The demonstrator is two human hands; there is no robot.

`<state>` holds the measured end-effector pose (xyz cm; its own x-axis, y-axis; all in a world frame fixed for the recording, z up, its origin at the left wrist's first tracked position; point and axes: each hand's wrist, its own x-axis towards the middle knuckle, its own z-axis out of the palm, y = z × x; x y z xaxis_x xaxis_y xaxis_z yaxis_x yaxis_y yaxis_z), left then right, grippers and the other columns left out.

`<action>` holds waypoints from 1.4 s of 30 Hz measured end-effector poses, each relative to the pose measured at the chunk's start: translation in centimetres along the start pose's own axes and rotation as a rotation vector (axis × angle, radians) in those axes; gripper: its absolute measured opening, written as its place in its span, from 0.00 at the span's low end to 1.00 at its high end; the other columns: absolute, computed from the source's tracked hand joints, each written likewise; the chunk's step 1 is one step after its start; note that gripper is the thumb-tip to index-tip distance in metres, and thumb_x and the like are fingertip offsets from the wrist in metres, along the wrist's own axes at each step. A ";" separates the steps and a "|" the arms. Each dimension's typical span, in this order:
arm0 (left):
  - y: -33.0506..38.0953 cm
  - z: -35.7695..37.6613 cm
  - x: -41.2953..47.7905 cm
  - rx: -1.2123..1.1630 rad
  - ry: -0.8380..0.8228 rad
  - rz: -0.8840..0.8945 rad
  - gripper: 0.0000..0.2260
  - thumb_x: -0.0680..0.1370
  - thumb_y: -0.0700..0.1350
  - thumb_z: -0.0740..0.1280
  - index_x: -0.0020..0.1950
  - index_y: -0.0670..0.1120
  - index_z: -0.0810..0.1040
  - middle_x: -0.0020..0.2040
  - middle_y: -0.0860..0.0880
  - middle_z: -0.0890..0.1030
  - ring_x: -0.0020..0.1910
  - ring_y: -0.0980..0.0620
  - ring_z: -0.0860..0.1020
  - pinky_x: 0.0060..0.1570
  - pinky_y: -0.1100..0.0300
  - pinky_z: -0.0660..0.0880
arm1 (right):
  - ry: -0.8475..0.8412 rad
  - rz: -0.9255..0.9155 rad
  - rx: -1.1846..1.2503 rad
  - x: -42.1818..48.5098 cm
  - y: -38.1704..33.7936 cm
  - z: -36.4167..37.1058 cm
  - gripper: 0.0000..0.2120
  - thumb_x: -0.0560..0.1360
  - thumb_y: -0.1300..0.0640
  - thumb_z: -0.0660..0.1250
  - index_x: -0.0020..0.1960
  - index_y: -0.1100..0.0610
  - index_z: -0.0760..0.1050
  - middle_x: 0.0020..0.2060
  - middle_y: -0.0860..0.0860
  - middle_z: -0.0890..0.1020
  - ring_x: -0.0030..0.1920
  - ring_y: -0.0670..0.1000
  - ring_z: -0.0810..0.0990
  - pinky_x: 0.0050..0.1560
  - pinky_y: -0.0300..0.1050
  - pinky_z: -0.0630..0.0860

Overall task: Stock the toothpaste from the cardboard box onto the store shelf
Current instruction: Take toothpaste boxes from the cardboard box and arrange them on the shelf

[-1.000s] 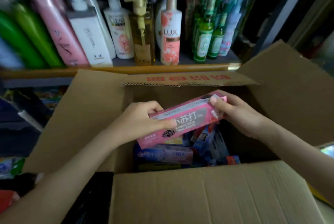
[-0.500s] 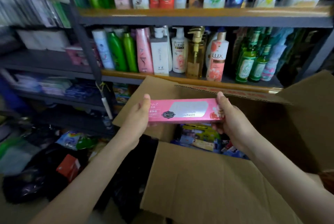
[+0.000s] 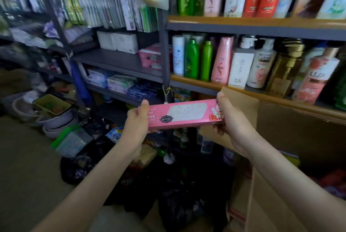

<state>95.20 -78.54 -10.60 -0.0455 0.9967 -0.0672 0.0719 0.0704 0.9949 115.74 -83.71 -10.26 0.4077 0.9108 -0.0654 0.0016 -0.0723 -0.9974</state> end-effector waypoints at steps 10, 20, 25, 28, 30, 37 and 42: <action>0.3 -12.6 13.7 -0.103 -0.085 -0.002 0.10 0.83 0.48 0.59 0.54 0.43 0.73 0.49 0.45 0.79 0.49 0.50 0.79 0.47 0.61 0.76 | 0.045 -0.077 0.091 8.4 -1.1 16.5 0.25 0.78 0.36 0.57 0.55 0.59 0.72 0.36 0.53 0.78 0.29 0.49 0.75 0.29 0.40 0.70; -0.6 -13.0 26.8 0.007 -0.148 0.097 0.10 0.83 0.46 0.57 0.64 0.47 0.69 0.48 0.51 0.78 0.49 0.51 0.78 0.49 0.62 0.75 | 0.036 -0.184 0.092 18.7 0.0 21.9 0.16 0.78 0.52 0.65 0.60 0.57 0.63 0.48 0.50 0.76 0.42 0.45 0.77 0.40 0.38 0.76; -0.6 -14.0 34.0 0.222 -0.134 0.123 0.05 0.82 0.49 0.59 0.55 0.54 0.73 0.49 0.51 0.79 0.53 0.46 0.79 0.61 0.48 0.74 | 0.033 -0.220 -0.032 25.5 0.9 25.5 0.13 0.75 0.46 0.67 0.54 0.50 0.68 0.47 0.53 0.74 0.44 0.49 0.72 0.47 0.45 0.70; -0.3 -14.4 38.1 0.329 -0.104 0.177 0.11 0.82 0.50 0.57 0.61 0.51 0.73 0.53 0.44 0.79 0.53 0.43 0.78 0.61 0.44 0.74 | 0.114 -0.226 -0.168 29.3 1.5 27.9 0.14 0.76 0.47 0.67 0.59 0.49 0.71 0.55 0.53 0.70 0.57 0.51 0.70 0.63 0.50 0.67; 0.0 -14.3 40.6 0.351 -0.092 0.221 0.13 0.83 0.47 0.57 0.67 0.49 0.72 0.55 0.45 0.79 0.53 0.45 0.78 0.59 0.48 0.74 | 0.134 -0.207 -0.163 31.3 1.8 29.5 0.15 0.77 0.50 0.66 0.62 0.52 0.71 0.56 0.52 0.68 0.61 0.53 0.68 0.67 0.50 0.65; -0.5 -11.7 49.9 0.518 -0.291 0.294 0.17 0.84 0.49 0.55 0.72 0.48 0.69 0.63 0.46 0.77 0.55 0.51 0.73 0.51 0.59 0.66 | 0.324 -0.152 -0.040 37.0 2.8 32.0 0.18 0.79 0.61 0.63 0.67 0.50 0.67 0.54 0.49 0.74 0.56 0.49 0.73 0.60 0.44 0.69; 0.1 -8.9 55.4 0.488 -0.543 0.306 0.20 0.84 0.50 0.53 0.77 0.54 0.62 0.69 0.50 0.73 0.66 0.50 0.71 0.58 0.59 0.67 | 0.498 -0.080 -0.053 40.2 2.4 32.2 0.23 0.80 0.58 0.63 0.73 0.49 0.61 0.56 0.53 0.76 0.58 0.54 0.76 0.60 0.50 0.73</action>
<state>83.86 -23.64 -13.60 0.5303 0.8462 0.0521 0.4375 -0.3257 0.8382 102.77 -34.18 -16.24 0.7905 0.6106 0.0467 0.0915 -0.0424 -0.9949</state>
